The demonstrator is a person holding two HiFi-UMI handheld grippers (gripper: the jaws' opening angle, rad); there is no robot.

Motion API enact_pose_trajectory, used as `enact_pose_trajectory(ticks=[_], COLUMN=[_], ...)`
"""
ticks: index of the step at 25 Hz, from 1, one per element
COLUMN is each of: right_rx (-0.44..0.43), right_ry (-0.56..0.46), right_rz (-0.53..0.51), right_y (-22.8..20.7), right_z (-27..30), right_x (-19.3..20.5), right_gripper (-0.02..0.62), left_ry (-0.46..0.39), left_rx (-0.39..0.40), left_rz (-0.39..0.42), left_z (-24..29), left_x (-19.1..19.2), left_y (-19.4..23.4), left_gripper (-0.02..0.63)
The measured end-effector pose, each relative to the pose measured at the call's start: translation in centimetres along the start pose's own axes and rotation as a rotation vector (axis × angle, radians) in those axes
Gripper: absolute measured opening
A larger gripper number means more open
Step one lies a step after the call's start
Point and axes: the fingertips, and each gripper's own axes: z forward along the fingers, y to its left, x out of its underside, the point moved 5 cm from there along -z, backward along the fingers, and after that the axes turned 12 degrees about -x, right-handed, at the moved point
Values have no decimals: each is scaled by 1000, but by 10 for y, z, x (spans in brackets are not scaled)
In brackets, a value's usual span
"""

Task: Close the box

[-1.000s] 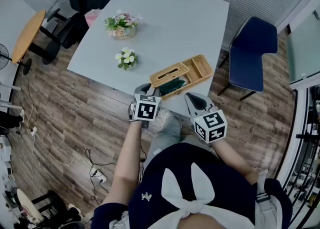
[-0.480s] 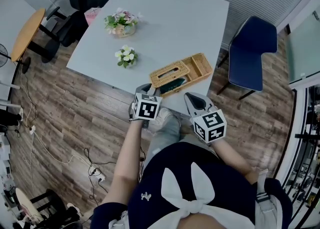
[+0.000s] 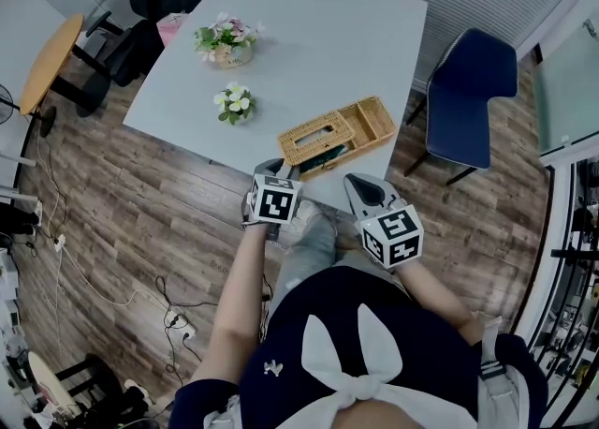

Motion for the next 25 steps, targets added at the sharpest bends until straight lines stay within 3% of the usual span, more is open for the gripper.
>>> enact_pose_trajectory(ticks=[25], right_rx=[30], right_ry=[24], right_rz=[34], right_y=[-1], right_z=[-16], right_x=[21], right_gripper=[5], left_ry=[74], left_rx=[6], left_rz=[-40], left_z=[15], left_x=[29], left_y=[-15], left_gripper=[123])
